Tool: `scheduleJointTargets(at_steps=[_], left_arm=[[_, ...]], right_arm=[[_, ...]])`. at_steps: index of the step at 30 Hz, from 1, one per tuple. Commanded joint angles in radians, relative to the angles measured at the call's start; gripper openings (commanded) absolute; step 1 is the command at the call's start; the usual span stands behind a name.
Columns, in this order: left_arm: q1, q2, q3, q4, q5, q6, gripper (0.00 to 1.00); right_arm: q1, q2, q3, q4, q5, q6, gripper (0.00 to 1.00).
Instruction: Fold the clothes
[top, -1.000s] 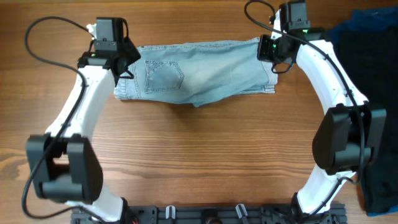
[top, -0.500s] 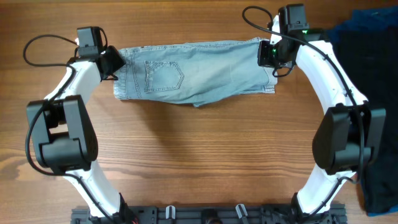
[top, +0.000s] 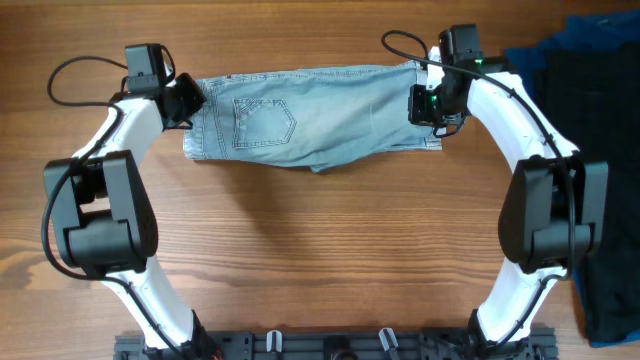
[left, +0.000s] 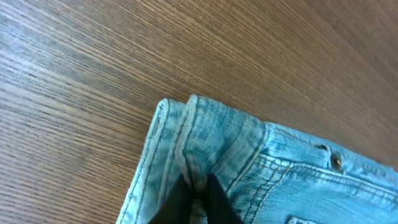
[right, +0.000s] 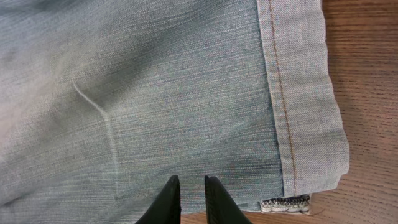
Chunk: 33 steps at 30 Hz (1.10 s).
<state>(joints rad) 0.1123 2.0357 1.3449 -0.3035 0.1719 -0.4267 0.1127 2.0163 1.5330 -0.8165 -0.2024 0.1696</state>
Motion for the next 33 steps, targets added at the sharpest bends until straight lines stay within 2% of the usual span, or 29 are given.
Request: scheduleJointTargets(at_steps=[1,5,10,18,23,24,25,27,28,30,32,33], left_arm=[[0.005,-0.030,0.011,-0.015,0.021,0.031,0.04],[0.019,-0.112,0.011,-0.027,-0.005,0.030,0.04],[0.019,-0.122,0.011,-0.100,-0.164,0.027,0.04],[0.019,-0.090,0.011,-0.105,-0.171,0.027,0.04],[0.019,-0.052,0.011,-0.117,-0.241,0.018,0.06],[0.019,-0.054,0.011,-0.111,-0.242,0.019,0.27],[0.019,-0.055,0.011,-0.107,-0.241,0.019,0.55],[0.019,-0.061,0.011,-0.105,-0.241,0.019,0.81],[0.018,-0.072,0.011,-0.105,-0.241,0.019,0.87],[0.014,-0.097,0.011,-0.104,-0.236,0.019,0.88],[0.005,-0.155,0.011,-0.105,-0.171,0.015,0.88],[-0.002,-0.178,0.011,-0.105,-0.127,0.015,0.85]], right_arm=[[0.006,0.011,-0.003,-0.007,-0.017,-0.042,0.13],[0.006,0.011,-0.003,-0.027,-0.017,-0.062,0.13],[0.006,0.011,-0.003,-0.033,-0.017,-0.054,0.13],[0.006,0.011,-0.003,-0.029,-0.064,-0.054,0.14],[0.006,0.011,-0.003,-0.010,-0.081,-0.054,0.14],[0.006,0.011,-0.003,-0.006,-0.081,-0.054,0.13],[0.006,0.011,-0.003,0.001,-0.081,-0.054,0.13],[0.006,0.013,-0.004,0.020,-0.097,-0.055,0.12],[0.008,0.013,-0.003,0.025,-0.115,-0.055,0.12],[0.009,0.016,-0.003,0.027,-0.138,-0.061,0.09],[0.009,0.023,-0.004,0.027,-0.140,-0.063,0.06],[0.009,0.027,-0.005,0.027,-0.140,-0.065,0.04]])
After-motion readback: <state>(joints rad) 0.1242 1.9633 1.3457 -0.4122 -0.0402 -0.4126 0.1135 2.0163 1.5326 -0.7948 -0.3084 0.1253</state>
